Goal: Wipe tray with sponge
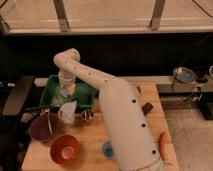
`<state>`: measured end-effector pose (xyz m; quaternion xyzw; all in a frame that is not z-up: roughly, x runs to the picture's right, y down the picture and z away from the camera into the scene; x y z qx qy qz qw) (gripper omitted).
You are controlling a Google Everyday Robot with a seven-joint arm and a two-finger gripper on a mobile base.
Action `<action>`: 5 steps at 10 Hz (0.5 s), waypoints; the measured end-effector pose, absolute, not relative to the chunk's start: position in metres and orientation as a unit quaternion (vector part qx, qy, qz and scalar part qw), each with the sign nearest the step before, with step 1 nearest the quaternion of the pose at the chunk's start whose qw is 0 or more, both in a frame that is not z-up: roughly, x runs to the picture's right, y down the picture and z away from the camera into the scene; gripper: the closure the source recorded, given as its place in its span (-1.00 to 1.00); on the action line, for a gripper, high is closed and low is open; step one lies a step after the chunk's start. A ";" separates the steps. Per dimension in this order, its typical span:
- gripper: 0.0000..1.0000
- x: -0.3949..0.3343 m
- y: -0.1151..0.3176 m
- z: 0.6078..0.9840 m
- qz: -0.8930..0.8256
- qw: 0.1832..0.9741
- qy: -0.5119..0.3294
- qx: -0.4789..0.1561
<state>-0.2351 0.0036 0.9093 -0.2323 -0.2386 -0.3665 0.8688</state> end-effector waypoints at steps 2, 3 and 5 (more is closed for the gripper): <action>1.00 -0.235 0.013 0.915 -0.372 0.865 -0.235 -0.243; 1.00 -0.235 0.022 0.922 -0.370 0.862 -0.240 -0.250; 1.00 -0.225 0.035 0.935 -0.359 0.861 -0.246 -0.264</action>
